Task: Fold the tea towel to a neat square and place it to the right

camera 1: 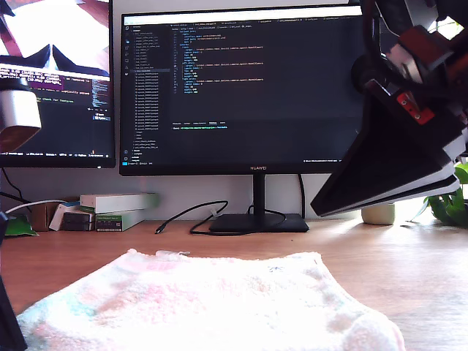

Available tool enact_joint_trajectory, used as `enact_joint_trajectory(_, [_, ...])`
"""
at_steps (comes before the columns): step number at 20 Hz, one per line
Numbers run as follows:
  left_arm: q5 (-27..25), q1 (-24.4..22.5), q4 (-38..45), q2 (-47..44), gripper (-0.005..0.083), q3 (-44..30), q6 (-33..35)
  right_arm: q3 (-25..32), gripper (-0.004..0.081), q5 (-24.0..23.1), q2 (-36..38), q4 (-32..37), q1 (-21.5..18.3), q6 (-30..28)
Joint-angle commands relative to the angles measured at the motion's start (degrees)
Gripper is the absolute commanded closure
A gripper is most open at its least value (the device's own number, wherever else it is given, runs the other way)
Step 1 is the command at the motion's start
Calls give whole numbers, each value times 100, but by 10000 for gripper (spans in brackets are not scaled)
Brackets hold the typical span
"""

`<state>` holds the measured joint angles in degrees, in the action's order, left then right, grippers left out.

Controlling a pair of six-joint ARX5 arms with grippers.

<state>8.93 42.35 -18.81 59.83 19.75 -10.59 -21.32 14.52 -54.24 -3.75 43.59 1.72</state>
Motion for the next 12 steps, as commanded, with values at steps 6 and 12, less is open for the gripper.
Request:
enact_joint_trajectory(6, [417,11,800,-133,795,48,66,-35,764,57,-35,33,105,-350])
enact_joint_trajectory(12, [911,278,1766,-125,795,48,361,-37,716,33,-35,-129,1014,-1082])
